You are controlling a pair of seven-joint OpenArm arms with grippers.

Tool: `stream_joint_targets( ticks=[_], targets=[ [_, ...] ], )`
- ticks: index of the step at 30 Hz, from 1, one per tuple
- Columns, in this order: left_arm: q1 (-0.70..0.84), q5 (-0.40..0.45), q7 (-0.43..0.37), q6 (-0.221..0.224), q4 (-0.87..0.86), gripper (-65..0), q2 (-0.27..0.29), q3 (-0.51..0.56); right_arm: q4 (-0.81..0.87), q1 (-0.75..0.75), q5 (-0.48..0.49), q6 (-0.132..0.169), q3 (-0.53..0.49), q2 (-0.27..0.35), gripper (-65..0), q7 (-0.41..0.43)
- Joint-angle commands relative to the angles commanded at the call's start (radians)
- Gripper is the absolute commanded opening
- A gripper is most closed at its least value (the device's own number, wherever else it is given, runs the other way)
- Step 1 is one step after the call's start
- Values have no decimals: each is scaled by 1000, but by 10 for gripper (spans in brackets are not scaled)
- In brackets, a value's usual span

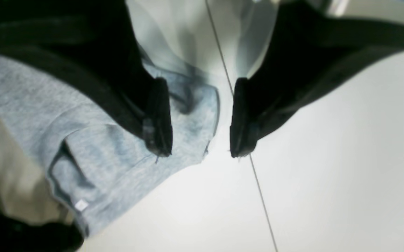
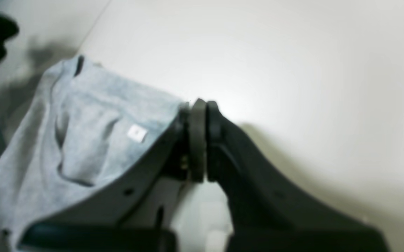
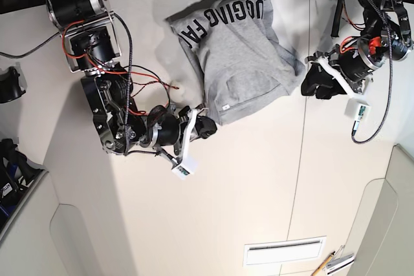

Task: Fold the T-shirt properly
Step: 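Lower the bundle flat and smooth its edges with both grippers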

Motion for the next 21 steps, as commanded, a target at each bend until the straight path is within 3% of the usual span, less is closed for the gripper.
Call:
stream_joint_targets(
  ticks=[5,11,21],
  targets=[
    [49,-128,82,0,0,-347,0,-100,188,-99,117,0,130,23,-650,-134],
    [167,-188,108,0,0,-347,1,-130,371,-290,221,1,330,35,-650,-204],
    [229,-185,91,0,-31,-355,6,-78,381,-509,274,9,365,35,-650,-180]
  ],
)
